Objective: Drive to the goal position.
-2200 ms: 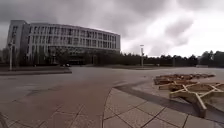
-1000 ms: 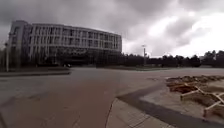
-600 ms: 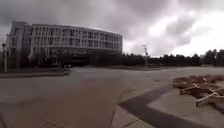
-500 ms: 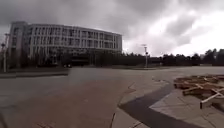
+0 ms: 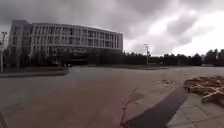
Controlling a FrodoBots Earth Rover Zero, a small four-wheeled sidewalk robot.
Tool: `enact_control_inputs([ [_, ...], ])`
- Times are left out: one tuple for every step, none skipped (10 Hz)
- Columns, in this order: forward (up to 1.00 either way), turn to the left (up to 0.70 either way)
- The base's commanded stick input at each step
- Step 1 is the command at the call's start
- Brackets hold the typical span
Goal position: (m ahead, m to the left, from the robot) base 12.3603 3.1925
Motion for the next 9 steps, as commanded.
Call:
enact_control_inputs([
  [0.85, 0.0],
  [0.85, 0.0],
  [0.85, 0.0],
  [0.85, 0.0],
  [0.85, 0.0],
  [0.85, 0.0],
  [0.85, 0.0],
  [0.85, 0.0],
  [0.85, 0.0],
])
